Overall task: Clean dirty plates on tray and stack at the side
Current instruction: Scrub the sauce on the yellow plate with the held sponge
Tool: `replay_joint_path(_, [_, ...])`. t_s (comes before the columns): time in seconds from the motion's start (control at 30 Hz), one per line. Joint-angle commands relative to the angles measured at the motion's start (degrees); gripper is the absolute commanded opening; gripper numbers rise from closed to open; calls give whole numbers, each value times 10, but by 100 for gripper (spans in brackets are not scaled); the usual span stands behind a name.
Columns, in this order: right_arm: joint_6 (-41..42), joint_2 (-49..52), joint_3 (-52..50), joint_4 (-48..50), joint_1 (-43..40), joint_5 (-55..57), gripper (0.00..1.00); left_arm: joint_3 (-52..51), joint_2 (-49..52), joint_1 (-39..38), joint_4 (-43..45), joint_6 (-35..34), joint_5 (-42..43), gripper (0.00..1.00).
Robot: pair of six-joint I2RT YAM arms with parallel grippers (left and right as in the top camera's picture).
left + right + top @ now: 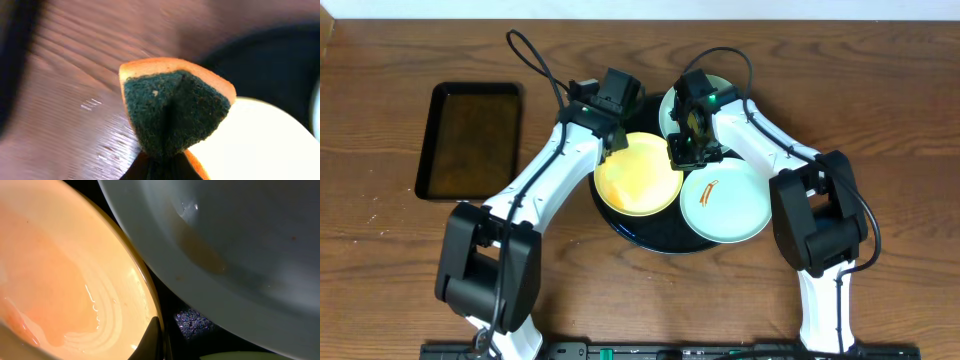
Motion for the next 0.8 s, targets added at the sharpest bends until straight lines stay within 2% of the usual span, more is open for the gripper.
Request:
replay_joint_path(0.0, [6, 3, 9, -1, 3, 5, 1, -17, 16, -1, 1, -12, 159, 7])
replay_joint_path(0.27, [6, 3, 9, -2, 3, 5, 1, -26, 83, -15, 3, -19, 265, 7])
replay_joint_path(0.47, [6, 3, 9, -2, 3, 5, 1, -27, 109, -15, -31, -18, 266, 8])
replay_joint_path(0.77, [6, 3, 9, -2, 3, 5, 1, -27, 110, -15, -118, -12, 139, 8])
